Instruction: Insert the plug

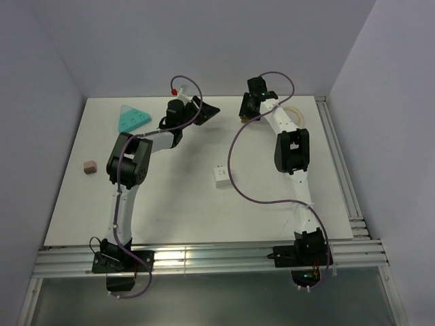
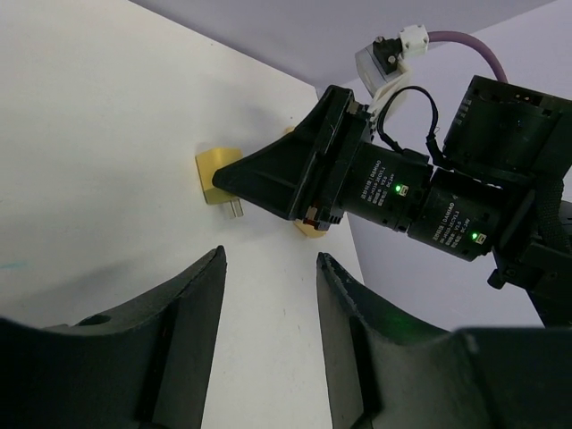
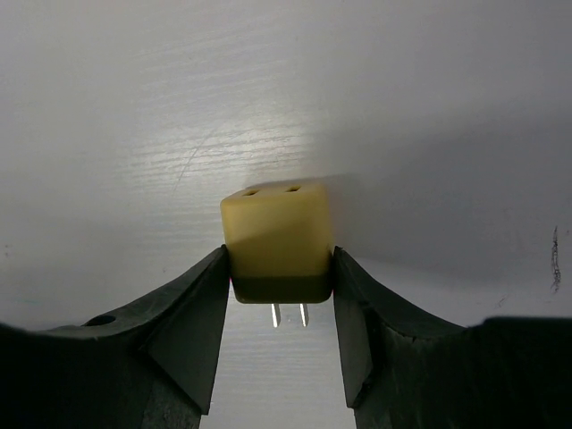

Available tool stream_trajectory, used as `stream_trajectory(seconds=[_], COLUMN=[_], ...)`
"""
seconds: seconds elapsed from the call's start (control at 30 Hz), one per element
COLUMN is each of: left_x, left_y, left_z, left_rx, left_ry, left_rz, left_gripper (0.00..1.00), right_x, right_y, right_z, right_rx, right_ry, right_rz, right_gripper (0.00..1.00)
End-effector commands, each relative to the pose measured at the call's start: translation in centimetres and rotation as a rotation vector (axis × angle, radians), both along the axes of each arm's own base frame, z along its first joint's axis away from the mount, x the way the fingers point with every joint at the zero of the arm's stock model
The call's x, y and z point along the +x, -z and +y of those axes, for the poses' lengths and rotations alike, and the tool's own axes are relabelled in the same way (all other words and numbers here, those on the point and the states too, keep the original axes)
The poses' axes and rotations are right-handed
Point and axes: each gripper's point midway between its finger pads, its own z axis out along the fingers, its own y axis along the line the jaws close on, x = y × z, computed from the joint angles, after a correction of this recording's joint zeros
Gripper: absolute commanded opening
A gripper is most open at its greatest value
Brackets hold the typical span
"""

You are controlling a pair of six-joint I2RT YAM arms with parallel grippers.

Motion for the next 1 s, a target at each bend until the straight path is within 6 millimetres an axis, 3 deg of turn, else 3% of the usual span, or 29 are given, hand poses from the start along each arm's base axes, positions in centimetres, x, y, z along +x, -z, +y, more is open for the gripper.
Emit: stream_trajectory(seconds=[0.0,0.13,0.2,0.23,0.27,0.3,0.37,0.4,0.43,0.57,0.6,0.63,0.67,0.7,0.73,0.77,0.8,0.83,0.87,0.9,0.97], left_x=[-0.3,-0.9,-1.3,-1.8,-2.1,-2.5,-4.1,-5.2,-6.3,-10.7,-12.4,-13.3,-14.3,-16.0,-17.0,-17.6,-19.2,-20.0,-20.7,-22.1,-23.4], left_y=[-4.4,-5.6,-6.3,-6.9,-7.0,-8.8,-8.4,-10.6,-9.6,-10.6,-12.4,-10.9,-11.2,-12.7,-11.9,-12.1,-13.2,-12.9,-13.1,-13.1,-13.0], left_z=[0.5,1.1,1.3,1.5,1.7,2.3,2.8,2.8,3.0,2.9,2.6,3.0,2.9,2.3,2.3,2.2,1.4,1.2,0.9,0.4,0.2], left_rx=[0.003,0.000,0.002,0.009,0.020,0.024,0.055,0.055,0.075,0.105,0.091,0.112,0.110,0.103,0.119,0.124,0.124,0.143,0.157,0.193,0.217], left_ry=[-0.011,-0.031,-0.042,-0.045,-0.053,-0.088,-0.105,-0.123,-0.124,-0.122,-0.112,-0.129,-0.127,-0.111,-0.108,-0.116,-0.092,-0.086,-0.081,-0.076,-0.093], left_rz=[-0.088,-0.080,-0.075,-0.067,-0.054,-0.071,-0.047,-0.086,-0.064,-0.075,-0.111,-0.092,-0.110,-0.156,-0.148,-0.161,-0.203,-0.211,-0.228,-0.254,-0.270], left_gripper=[0.50,0.48,0.49,0.57,0.61,0.63,0.63,0.63,0.64,0.67,0.68,0.73,0.78,0.83,0.84,0.85,0.84,0.84,0.84,0.84,0.80], right_x=[0.3,0.4,-0.4,0.2,0.4,-1.0,-0.4,-1.0,-1.2,-3.7,-5.2,-5.8,-6.8,-9.0,-9.8,-11.4,-13.9,-14.9,-18.0,-18.8,-22.2], right_y=[-0.3,-0.3,-0.4,-1.1,-3.8,-2.4,-4.6,-6.3,-7.1,-9.7,-10.1,-10.9,-11.2,-11.6,-12.3,-14.9,-12.9,-13.9,-14.0,-15.5,-16.7], right_z=[0.4,1.0,1.6,1.7,1.9,1.9,2.2,2.2,2.0,2.5,2.4,2.8,2.9,3.2,3.5,4.1,4.5,5.1,5.6,6.3,6.0], right_rx=[-0.002,0.047,0.099,0.144,0.185,0.208,0.271,0.291,0.302,0.359,0.372,0.418,0.444,0.466,0.491,0.549,0.575,0.642,0.696,0.748,0.834], right_ry=[-0.012,-0.022,-0.033,-0.015,-0.022,-0.024,-0.009,-0.012,0.000,-0.013,-0.010,-0.004,-0.008,-0.017,-0.028,-0.034,-0.033,-0.018,-0.036,-0.056,-0.005], right_rz=[-0.015,-0.017,-0.002,-0.038,-0.089,-0.052,-0.144,-0.183,-0.195,-0.193,-0.183,-0.194,-0.196,-0.186,-0.205,-0.233,-0.172,-0.185,-0.173,-0.224,-0.239], right_gripper=[0.47,0.33,0.18,0.13,0.02,0.00,0.00,0.00,0.00,0.00,0.00,0.00,0.00,0.00,0.00,0.00,0.00,0.00,0.00,0.00,0.00])
